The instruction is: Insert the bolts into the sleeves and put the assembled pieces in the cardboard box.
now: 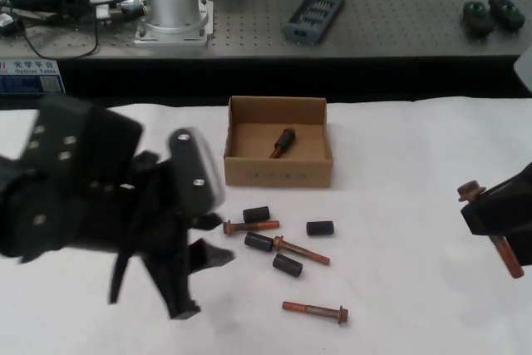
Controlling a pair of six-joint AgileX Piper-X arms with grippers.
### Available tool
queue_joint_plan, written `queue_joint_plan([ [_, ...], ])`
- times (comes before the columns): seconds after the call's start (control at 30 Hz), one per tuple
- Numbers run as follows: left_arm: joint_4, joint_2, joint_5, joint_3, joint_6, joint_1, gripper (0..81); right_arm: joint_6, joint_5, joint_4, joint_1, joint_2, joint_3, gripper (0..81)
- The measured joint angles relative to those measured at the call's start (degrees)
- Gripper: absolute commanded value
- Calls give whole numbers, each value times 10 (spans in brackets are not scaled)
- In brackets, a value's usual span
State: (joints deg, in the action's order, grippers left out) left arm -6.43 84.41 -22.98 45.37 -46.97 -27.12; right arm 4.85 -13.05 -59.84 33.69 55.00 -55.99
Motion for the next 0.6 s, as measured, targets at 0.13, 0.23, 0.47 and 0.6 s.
queue_joint_plan([
  [0.13, 7, 69, 0, 42, -79, -20, 332, 0, 0, -3, 0, 0, 0, 27],
  [0.23, 7, 110, 0, 68, -97, -20, 330, 3, 0, -4, 0, 0, 0, 27],
  [0.47, 9, 174, 15, 119, -146, -20, 317, 16, 0, -4, 0, 0, 0, 27],
  [0.6, 14, 195, 17, 136, -148, -20, 317, 22, 0, -4, 0, 0, 0, 27],
])
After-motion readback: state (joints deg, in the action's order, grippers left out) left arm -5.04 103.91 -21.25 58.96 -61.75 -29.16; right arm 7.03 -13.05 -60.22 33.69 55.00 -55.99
